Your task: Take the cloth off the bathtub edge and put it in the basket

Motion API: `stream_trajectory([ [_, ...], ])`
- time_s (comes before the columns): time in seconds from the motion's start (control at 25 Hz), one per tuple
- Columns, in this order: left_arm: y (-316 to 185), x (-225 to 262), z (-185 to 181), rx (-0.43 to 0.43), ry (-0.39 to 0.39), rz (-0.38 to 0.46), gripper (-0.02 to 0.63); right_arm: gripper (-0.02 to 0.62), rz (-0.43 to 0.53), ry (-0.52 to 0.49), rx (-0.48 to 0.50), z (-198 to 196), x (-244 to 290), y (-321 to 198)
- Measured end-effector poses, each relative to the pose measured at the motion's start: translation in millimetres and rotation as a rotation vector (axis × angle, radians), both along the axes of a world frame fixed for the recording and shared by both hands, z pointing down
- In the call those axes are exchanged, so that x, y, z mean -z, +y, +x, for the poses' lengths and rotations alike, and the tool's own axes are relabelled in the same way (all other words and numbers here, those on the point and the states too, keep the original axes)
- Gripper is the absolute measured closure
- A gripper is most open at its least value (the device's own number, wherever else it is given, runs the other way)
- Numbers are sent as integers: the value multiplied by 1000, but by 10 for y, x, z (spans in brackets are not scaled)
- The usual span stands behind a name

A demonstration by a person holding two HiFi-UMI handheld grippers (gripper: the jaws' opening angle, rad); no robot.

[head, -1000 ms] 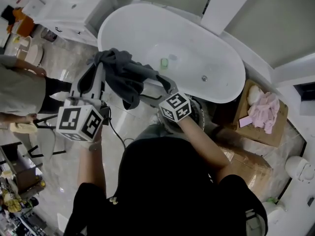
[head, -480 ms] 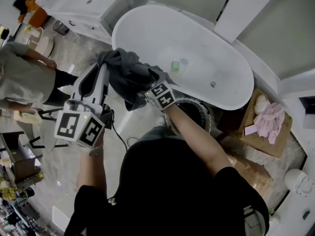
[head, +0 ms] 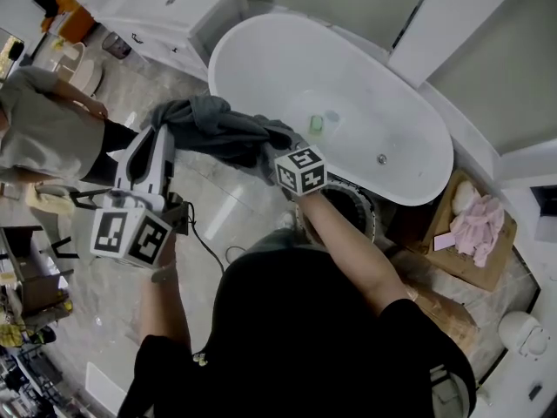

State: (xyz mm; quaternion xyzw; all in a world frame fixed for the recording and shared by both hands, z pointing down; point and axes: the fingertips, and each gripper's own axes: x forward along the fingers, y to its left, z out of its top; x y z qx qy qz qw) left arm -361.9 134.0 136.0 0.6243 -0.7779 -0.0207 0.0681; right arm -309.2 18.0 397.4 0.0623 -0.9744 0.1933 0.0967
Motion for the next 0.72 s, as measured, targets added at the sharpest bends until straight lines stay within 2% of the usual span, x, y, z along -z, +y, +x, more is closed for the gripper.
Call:
stream_trajectory([
  [0.2, 148, -18, -230, 69, -45, 3, 569, 578, -50, -159, -60, 121, 513, -237],
  [0.4, 271, -87, -361, 118, -44, 7, 569, 578, -28, -319, -64, 317, 1286, -315],
  [0.56, 263, -163, -393, 108, -19, 6, 569, 578, -9, -413, -48, 479, 1879, -276],
  [0.72, 102, -169, -290, 52, -14, 13, 569, 579, 26, -477, -48, 727, 2371, -227],
])
